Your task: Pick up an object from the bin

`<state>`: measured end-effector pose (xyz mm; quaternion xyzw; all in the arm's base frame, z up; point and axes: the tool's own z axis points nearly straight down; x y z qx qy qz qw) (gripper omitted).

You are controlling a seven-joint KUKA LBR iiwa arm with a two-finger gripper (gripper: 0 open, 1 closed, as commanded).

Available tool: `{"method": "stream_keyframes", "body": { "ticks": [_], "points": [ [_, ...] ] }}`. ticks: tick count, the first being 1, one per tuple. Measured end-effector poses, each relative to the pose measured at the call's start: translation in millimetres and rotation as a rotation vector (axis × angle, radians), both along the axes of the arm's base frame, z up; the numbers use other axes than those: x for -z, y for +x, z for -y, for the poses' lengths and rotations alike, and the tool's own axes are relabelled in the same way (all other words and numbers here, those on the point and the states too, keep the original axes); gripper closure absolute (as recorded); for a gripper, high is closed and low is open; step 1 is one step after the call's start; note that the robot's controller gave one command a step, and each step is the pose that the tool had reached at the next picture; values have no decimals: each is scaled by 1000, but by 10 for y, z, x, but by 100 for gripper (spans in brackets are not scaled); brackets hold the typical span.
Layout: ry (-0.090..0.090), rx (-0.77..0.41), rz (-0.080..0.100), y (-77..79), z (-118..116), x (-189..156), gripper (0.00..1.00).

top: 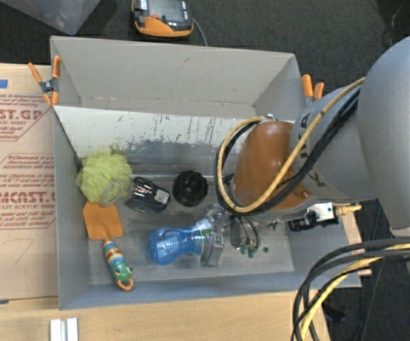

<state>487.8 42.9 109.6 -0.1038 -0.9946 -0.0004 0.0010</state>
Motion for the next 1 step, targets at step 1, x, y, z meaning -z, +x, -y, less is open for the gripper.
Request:
{"method": "stream_keyframes", "body": {
  "ticks": [1],
  "points": [
    [0,0,-6,-13,-1,-434,100]
  ]
}}
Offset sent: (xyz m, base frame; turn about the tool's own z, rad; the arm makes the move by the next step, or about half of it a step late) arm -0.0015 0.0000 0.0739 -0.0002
